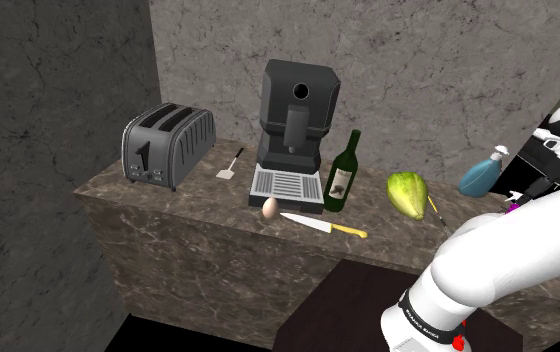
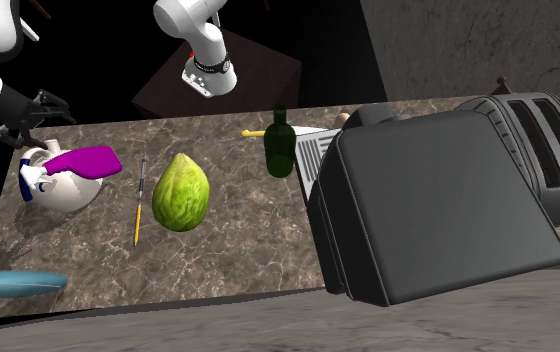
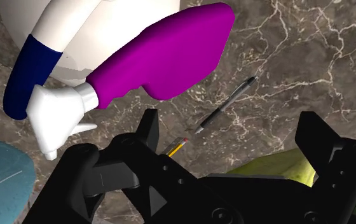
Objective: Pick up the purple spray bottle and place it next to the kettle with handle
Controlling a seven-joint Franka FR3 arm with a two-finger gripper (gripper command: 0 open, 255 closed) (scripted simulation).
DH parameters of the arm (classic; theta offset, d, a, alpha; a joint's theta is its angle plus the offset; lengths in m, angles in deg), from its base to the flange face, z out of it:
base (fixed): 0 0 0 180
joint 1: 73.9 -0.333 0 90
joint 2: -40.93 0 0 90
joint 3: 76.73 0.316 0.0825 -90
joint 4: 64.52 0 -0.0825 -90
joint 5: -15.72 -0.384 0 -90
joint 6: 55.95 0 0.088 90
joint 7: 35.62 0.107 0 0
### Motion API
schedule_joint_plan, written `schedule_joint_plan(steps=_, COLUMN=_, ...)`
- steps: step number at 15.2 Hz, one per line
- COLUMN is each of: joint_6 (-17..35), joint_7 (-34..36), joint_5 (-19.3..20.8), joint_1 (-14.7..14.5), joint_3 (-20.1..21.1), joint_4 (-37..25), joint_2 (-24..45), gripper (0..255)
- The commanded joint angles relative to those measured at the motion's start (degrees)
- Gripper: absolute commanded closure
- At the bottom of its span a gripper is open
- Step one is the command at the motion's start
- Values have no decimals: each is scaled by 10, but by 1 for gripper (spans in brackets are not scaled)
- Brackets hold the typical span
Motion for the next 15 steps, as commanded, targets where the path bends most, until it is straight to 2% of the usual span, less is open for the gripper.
schedule_joint_plan(steps=1, joint_6=1, joint_7=0, joint_5=0, joint_1=0, joint_3=0, joint_4=0, joint_2=0, gripper=0)
schedule_joint_plan(steps=4, joint_6=1, joint_7=0, joint_5=0, joint_1=0, joint_3=0, joint_4=0, joint_2=0, gripper=0)
schedule_joint_plan(steps=5, joint_6=1, joint_7=0, joint_5=0, joint_1=0, joint_3=0, joint_4=0, joint_2=0, gripper=255)
schedule_joint_plan(steps=14, joint_6=1, joint_7=0, joint_5=0, joint_1=0, joint_3=0, joint_4=0, joint_2=0, gripper=255)
schedule_joint_plan(steps=15, joint_6=1, joint_7=0, joint_5=0, joint_1=0, joint_3=0, joint_4=0, joint_2=0, gripper=0)
